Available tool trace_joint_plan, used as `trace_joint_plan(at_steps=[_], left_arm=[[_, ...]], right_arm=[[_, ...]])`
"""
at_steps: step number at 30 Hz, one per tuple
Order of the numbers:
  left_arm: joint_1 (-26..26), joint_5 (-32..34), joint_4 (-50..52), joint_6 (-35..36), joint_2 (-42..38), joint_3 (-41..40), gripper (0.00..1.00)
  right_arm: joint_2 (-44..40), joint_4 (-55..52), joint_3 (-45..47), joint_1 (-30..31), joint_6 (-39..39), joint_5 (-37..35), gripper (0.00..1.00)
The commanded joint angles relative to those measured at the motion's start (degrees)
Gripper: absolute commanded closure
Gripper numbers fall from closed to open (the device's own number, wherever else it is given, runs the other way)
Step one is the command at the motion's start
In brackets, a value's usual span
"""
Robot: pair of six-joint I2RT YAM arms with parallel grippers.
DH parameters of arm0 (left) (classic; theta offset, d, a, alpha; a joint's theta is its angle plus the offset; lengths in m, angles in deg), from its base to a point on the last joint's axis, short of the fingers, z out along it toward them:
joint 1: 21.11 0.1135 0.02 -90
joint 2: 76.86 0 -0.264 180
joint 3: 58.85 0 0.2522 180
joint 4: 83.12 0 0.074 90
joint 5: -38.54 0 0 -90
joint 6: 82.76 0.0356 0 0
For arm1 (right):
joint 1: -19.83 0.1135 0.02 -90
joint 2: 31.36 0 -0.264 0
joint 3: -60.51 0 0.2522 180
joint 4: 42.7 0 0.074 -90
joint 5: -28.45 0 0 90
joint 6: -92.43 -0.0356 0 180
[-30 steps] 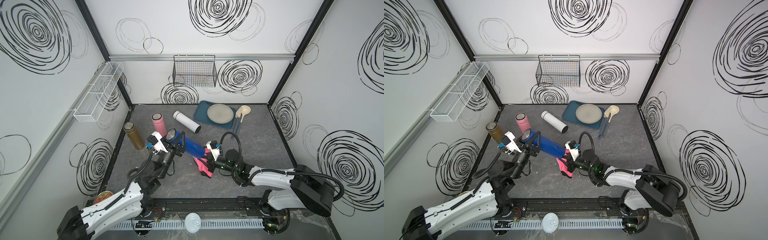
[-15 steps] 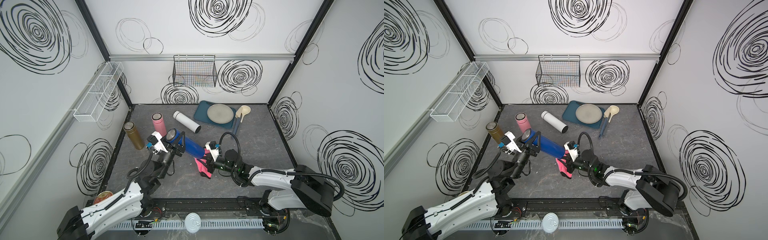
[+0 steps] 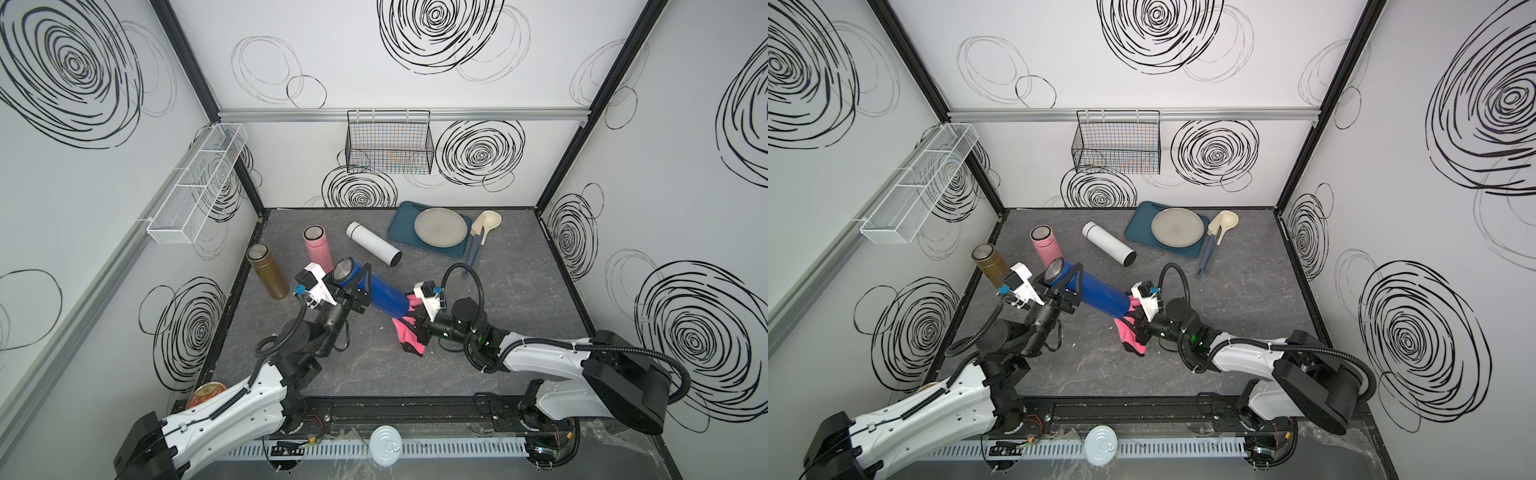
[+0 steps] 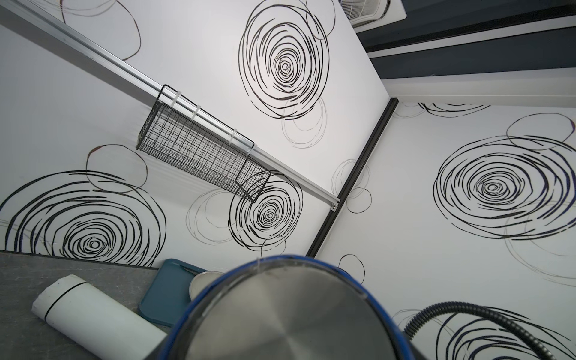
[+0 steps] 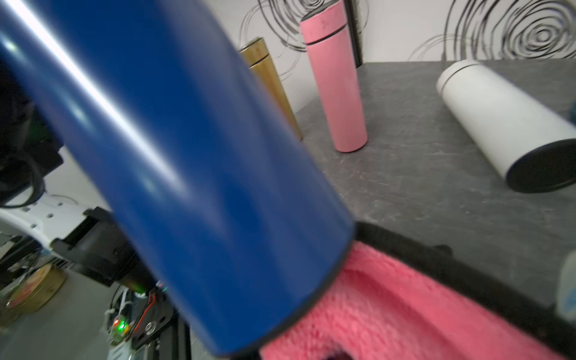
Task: Wipe the surface of the thermos
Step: Wipe the dirt from the surface of the thermos.
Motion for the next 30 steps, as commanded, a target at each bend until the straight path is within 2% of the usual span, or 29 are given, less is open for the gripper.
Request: trace_joint_plan(at_steps=[1, 3, 7, 9, 11, 13, 16, 18, 24, 30], left_arm=[[0.08, -0.35, -5.06, -0.73, -0.64, 2.23, 1.00], [0.14, -0.54, -5.27, -0.92, -0.73, 2.15, 1.00], [0.14, -0.68, -5.13, -0.93, -0.98, 2.21, 1.00], [0.08, -0.82, -4.87, -0.84, -1.08, 2.23, 1.00], [0.06, -0.72, -5.05, -0.84, -1.04, 2.23, 1.00], [0.13, -0.63, -5.20, -0.75, -0.86, 2.28, 1.00], [0.12, -0.46, -5.20, -0.75, -0.64, 2.32, 1.00], [0.14, -0.71, -5.17, -0.84, -0.68, 2.30, 1.00], [0.09, -0.96, -4.95, -0.86, -1.21, 2.23, 1.00], [0.10, -1.14, -5.16, -1.10, -1.00, 2.32, 1.00]], right_arm=[[-1.46, 4.07, -1.88, 0.71, 1.48, 1.37, 1.00], [-1.95, 3.51, -1.24, -1.43, 1.28, 0.85, 1.00], [-1.89, 6.47, 0.85, -7.69, -2.60, 4.41, 1.00], [-1.66, 6.52, 0.44, -6.42, -2.23, 4.63, 1.00], [-1.13, 4.81, -1.30, -1.66, 0.42, 2.43, 1.00], [-0.33, 4.54, -2.91, 1.04, 1.18, 3.56, 1.00], [0.07, 6.89, -3.00, 1.36, 0.10, 6.31, 1.00], [-0.82, 5.41, -2.72, 1.03, 1.07, 3.93, 1.00], [-2.67, 7.00, 0.31, -4.73, -1.55, 3.55, 1.00], [0.66, 6.34, -3.97, 2.66, 0.86, 3.80, 1.00]])
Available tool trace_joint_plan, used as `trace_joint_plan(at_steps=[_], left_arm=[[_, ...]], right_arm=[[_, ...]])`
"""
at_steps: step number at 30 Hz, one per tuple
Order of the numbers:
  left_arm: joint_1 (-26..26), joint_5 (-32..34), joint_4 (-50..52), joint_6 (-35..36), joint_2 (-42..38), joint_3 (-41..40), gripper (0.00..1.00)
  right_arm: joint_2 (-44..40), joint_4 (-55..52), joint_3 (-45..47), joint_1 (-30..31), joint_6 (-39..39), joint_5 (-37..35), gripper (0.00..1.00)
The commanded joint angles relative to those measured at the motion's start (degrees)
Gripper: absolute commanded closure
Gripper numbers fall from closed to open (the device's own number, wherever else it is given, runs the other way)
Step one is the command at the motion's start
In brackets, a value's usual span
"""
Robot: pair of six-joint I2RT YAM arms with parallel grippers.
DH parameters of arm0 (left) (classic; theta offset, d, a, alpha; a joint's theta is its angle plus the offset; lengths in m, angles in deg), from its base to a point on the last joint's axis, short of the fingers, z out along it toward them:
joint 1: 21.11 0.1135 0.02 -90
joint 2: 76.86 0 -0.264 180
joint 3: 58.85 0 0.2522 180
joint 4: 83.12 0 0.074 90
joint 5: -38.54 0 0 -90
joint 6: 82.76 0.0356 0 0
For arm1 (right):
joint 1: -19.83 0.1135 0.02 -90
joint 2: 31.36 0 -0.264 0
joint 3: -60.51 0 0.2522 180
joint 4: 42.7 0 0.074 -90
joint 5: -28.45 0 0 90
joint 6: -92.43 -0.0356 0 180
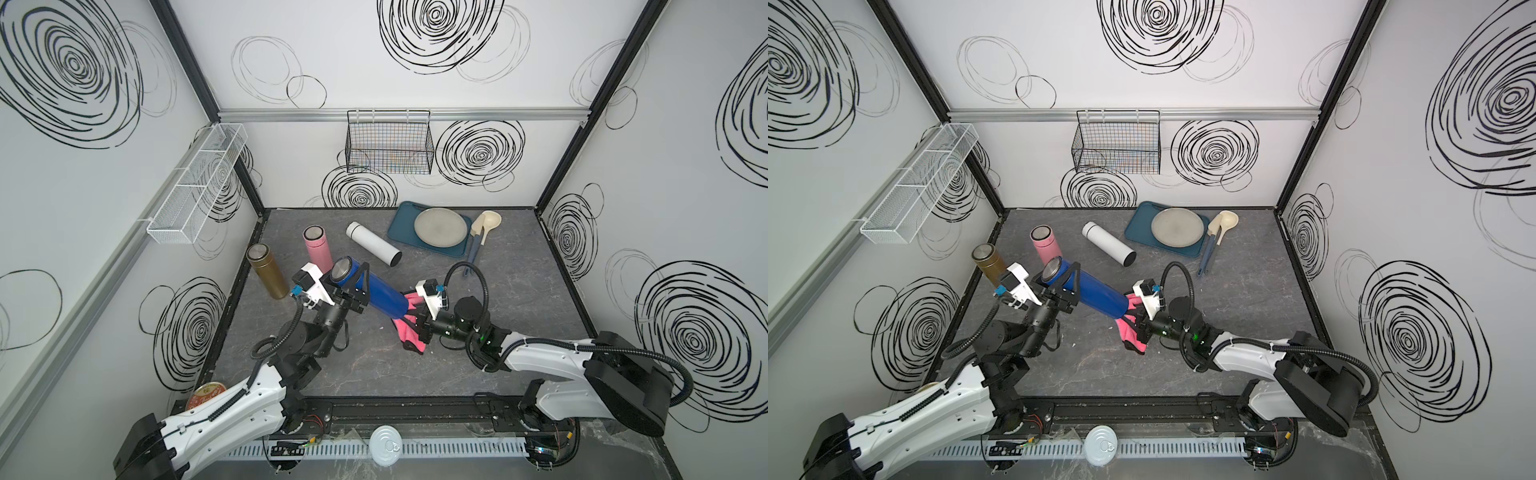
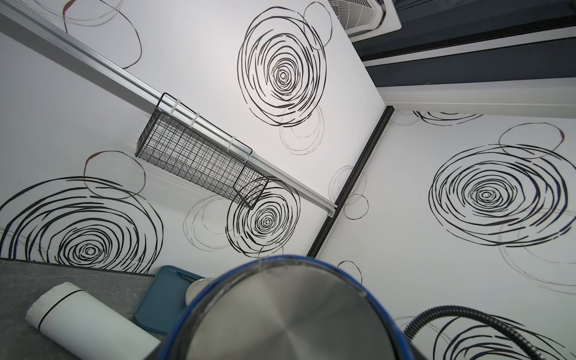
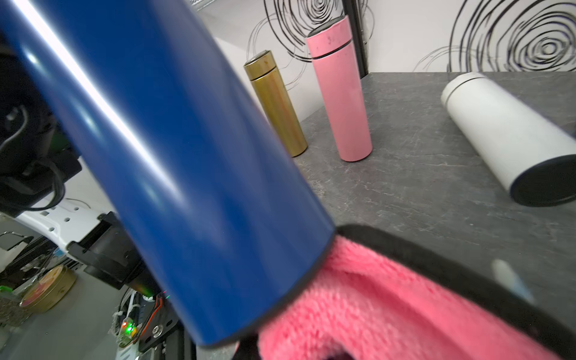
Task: Wipe the surface of the thermos
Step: Wipe the dirt from the surface of the thermos.
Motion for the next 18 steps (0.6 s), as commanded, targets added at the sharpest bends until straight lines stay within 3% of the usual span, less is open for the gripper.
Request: trace_joint_plan(at_steps=[1, 5, 11, 18], left_arm=[[0.02, -1.12, -4.15, -1.10, -0.35, 2.30, 1.00], [0.01, -0.85, -4.07, -1.10, -0.34, 2.30, 1.00], [-0.05, -0.85, -3.86, -0.93, -0.61, 2.21, 1.00], [0.01, 0.28, -1.64, 1.26, -0.07, 2.94, 1.00]], right_arm=[[1.48, 5.31, -4.20, 3.48, 0.81, 3.15, 1.00], [1.13, 4.80, -3.86, 2.88, 1.71, 1.29, 1.00], [-0.62, 5.34, -0.85, -3.58, -0.62, 1.21, 1.00], [1.23, 4.56, -4.05, 2.71, 1.47, 2.10, 1.00]])
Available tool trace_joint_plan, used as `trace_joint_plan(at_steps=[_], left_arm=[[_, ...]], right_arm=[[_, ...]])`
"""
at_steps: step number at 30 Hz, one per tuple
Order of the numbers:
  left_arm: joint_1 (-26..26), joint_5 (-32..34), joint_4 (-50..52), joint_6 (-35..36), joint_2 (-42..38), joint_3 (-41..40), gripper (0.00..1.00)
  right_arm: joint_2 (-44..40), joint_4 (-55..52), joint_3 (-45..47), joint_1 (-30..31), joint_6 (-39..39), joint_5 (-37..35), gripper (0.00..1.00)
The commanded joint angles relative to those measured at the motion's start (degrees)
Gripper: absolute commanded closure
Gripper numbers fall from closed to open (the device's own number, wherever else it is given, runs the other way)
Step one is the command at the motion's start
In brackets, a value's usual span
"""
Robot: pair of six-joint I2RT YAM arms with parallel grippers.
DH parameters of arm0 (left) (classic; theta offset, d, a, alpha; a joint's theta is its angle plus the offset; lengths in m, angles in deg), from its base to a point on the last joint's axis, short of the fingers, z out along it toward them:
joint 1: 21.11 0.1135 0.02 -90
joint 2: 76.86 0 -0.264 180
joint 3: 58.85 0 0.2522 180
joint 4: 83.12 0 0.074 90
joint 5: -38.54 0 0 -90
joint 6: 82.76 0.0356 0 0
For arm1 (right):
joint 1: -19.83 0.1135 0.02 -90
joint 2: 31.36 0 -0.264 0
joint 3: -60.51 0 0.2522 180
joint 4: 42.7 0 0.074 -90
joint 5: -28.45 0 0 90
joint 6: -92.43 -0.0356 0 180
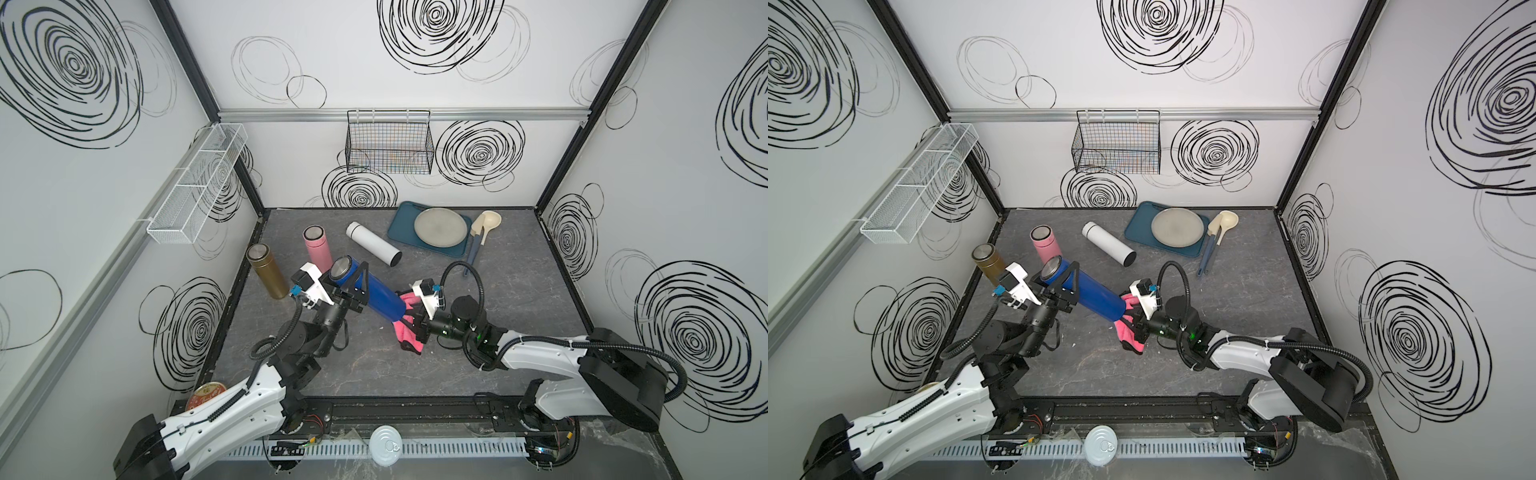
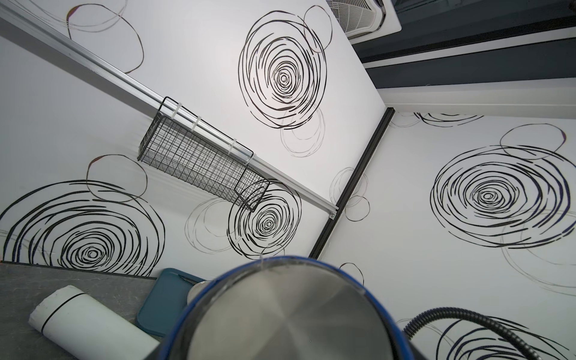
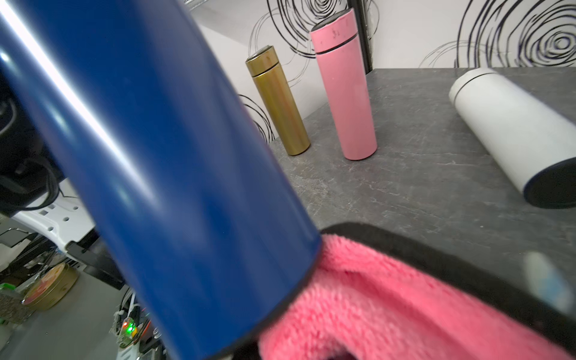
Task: Wipe the surface of the thermos
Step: Wipe the dirt from the surface of the thermos, then place the thermos at the center of the board.
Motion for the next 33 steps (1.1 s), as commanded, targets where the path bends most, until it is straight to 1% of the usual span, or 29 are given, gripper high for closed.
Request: trace_joint_plan(at_steps=[1, 3, 5, 7, 8, 10, 11, 13, 15, 17, 18, 20, 21, 22, 23, 24, 26, 28, 30, 33], left_arm=[[-0.21, 0.75, -0.40, 1.21, 0.06, 3.06, 1.00], [-0.25, 2.19, 2.65, 2.13, 0.31, 3.55, 1.00], [-0.25, 4.57, 6.28, 3.18, 0.58, 3.84, 1.00], [-0.21, 9.60, 10.97, 4.80, 0.52, 4.08, 1.00], [-0.21, 12.67, 13.13, 5.61, 0.35, 4.23, 1.00], [0.14, 20.99, 17.72, 7.25, -0.19, 4.21, 1.00], [0.50, 23.99, 18.79, 8.28, -0.52, 3.90, 1.00], [2.09, 26.98, 17.09, 12.66, -1.28, 1.48, 1.00], [4.94, 27.18, 13.30, 15.97, -1.52, -1.42, 1.00], [8.04, 29.26, 10.71, 16.12, -1.00, -3.56, 1.00], [10.00, 29.92, 9.39, 15.78, -0.60, -4.52, 1.00], [12.80, 26.27, 4.48, 18.10, -0.12, -6.71, 1.00], [13.50, 25.82, 1.86, 19.64, -0.12, -7.73, 1.00], [14.03, 27.53, -0.61, 20.46, 0.04, -8.62, 1.00], [14.89, 28.91, -2.67, 21.03, 0.24, -9.25, 1.00], [16.64, 29.97, -4.65, 21.00, 0.69, -9.76, 1.00], [21.60, 27.82, -5.73, 18.80, 1.75, -9.59, 1.00], [27.88, 22.90, -4.93, 15.41, 3.84, -7.96, 1.00], [30.95, 22.81, -5.65, 14.42, 6.43, -6.66, 1.00], [33.63, 23.52, -13.31, 16.63, 11.19, -6.66, 1.00]], right_arm=[[-0.81, 4.41, -2.65, 2.16, 1.47, 1.28, 1.00], [-3.09, 4.15, -0.79, 0.50, 1.30, -1.27, 1.00], [-6.72, 2.83, 1.50, -3.04, -0.36, -3.77, 1.00], [-11.83, -0.97, 3.51, -6.72, -1.59, -7.91, 1.00], [-14.71, -3.72, 4.11, -7.74, -1.59, -11.23, 1.00], [-21.05, -11.53, 4.68, -9.10, -0.72, -20.90, 1.00], [-23.83, -14.62, 4.96, -9.66, -0.28, -25.24, 1.00], [-30.12, -20.84, 5.38, -11.30, 1.02, -33.33, 1.00], [-35.00, -25.41, 6.12, -13.52, 1.64, -39.19, 1.00], [-38.14, -27.50, 7.55, -17.09, 2.05, -42.42, 1.00], [-38.99, -28.78, 8.08, -19.51, 1.56, -43.34, 1.00], [-39.47, -31.61, 8.72, -24.58, 0.11, -43.60, 1.00], [-39.21, -32.87, 8.96, -27.17, -1.52, -43.56, 1.00], [-38.67, -33.18, 9.45, -29.87, -3.40, -42.46, 1.00], [-38.05, -32.42, 10.26, -31.63, -3.70, -40.45, 1.00], [-37.13, -30.93, 11.45, -32.89, -4.10, -39.54, 1.00], [-35.48, -29.36, 12.86, -33.50, -5.56, -41.99, 1.00], [-35.20, -29.52, 12.69, -33.60, -5.53, -41.76, 1.00], [-35.60, -28.32, 13.55, -33.64, -5.56, -42.21, 1.00], [-35.92, -29.17, 13.54, -33.60, -6.02, -42.73, 1.00]])
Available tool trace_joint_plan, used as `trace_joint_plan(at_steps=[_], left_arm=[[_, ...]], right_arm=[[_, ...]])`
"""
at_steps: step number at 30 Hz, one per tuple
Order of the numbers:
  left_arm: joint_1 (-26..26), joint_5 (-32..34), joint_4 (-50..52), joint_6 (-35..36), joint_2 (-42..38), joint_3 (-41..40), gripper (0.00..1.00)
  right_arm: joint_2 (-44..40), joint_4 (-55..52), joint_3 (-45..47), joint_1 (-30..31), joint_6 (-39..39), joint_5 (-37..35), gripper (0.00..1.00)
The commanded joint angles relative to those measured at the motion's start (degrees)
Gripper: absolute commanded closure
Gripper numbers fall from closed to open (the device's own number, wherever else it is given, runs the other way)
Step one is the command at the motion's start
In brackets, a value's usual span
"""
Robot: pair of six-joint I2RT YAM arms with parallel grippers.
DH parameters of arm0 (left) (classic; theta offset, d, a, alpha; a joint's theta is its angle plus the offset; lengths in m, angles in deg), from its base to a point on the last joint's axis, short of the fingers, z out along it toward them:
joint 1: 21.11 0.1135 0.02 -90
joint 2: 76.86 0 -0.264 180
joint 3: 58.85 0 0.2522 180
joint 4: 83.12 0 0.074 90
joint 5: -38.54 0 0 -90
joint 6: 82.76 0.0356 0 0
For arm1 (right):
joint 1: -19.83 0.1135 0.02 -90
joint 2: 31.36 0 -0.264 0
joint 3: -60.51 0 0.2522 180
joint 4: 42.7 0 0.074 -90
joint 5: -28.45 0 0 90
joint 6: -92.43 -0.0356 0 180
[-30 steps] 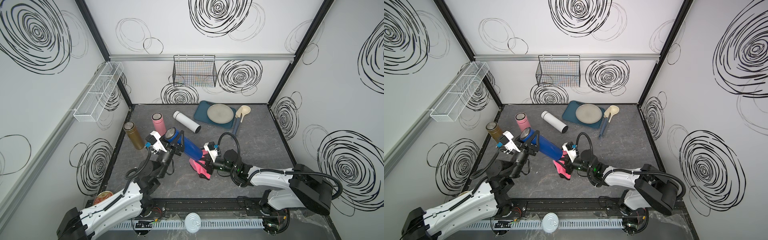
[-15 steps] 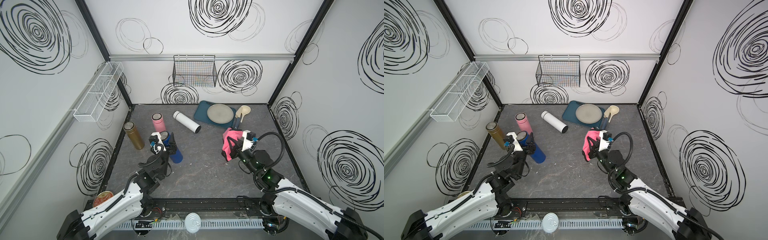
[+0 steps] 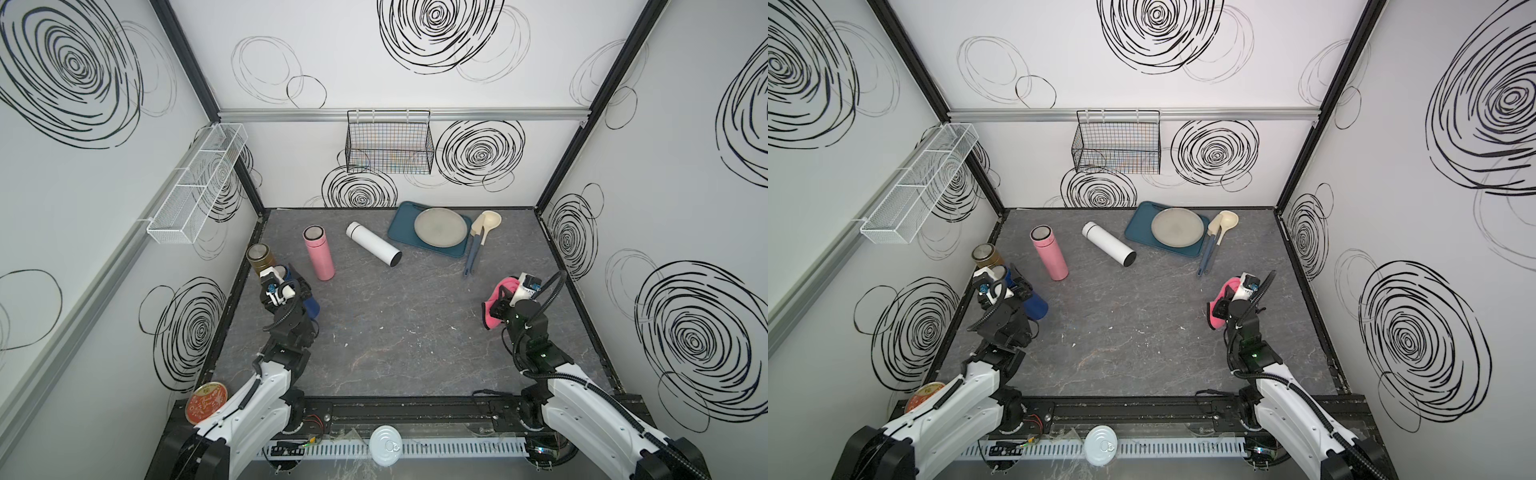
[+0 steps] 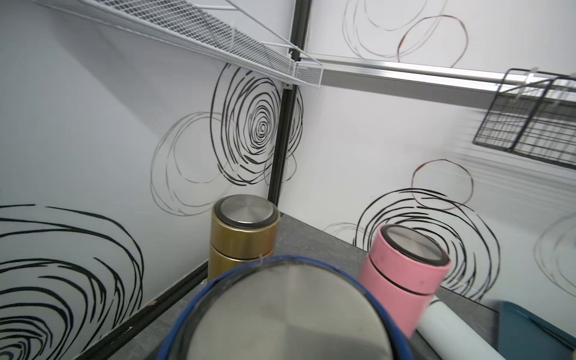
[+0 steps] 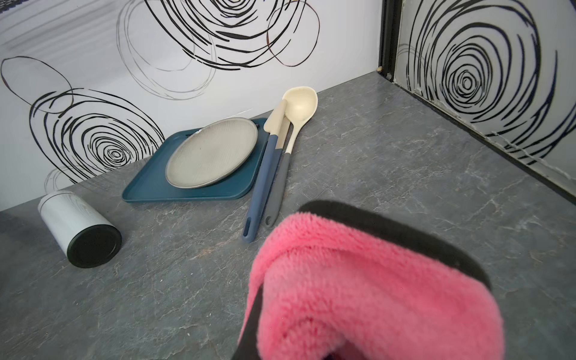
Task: Wipe the surface of the thermos
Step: Place the thermos at the center of the board.
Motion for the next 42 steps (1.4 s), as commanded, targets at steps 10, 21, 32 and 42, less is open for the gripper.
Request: trace_joint_plan(at_steps=[10, 21, 32, 42], left_arm=[[4.26, -4.86, -26.66, 7.50, 19.92, 8.42, 1.00], [6.71, -5.92, -30.40, 10.66, 34.45, 15.52, 1.00], [6.75, -4.73, -32.03, 12.31, 40.95, 17.51, 1.00], [6.71, -4.61, -30.26, 11.13, 40.06, 17.70, 0.26]], right_arm=[[0.43, -0.83, -1.19, -0.25, -3.36, -3.38, 1.00], [1.60, -0.98, -1.62, -0.42, -3.58, -3.27, 1.00], [1.73, -0.88, -1.72, -0.54, -3.45, -2.79, 1.00], [1.82, -0.82, -1.66, -0.56, -3.37, -2.59, 1.00]])
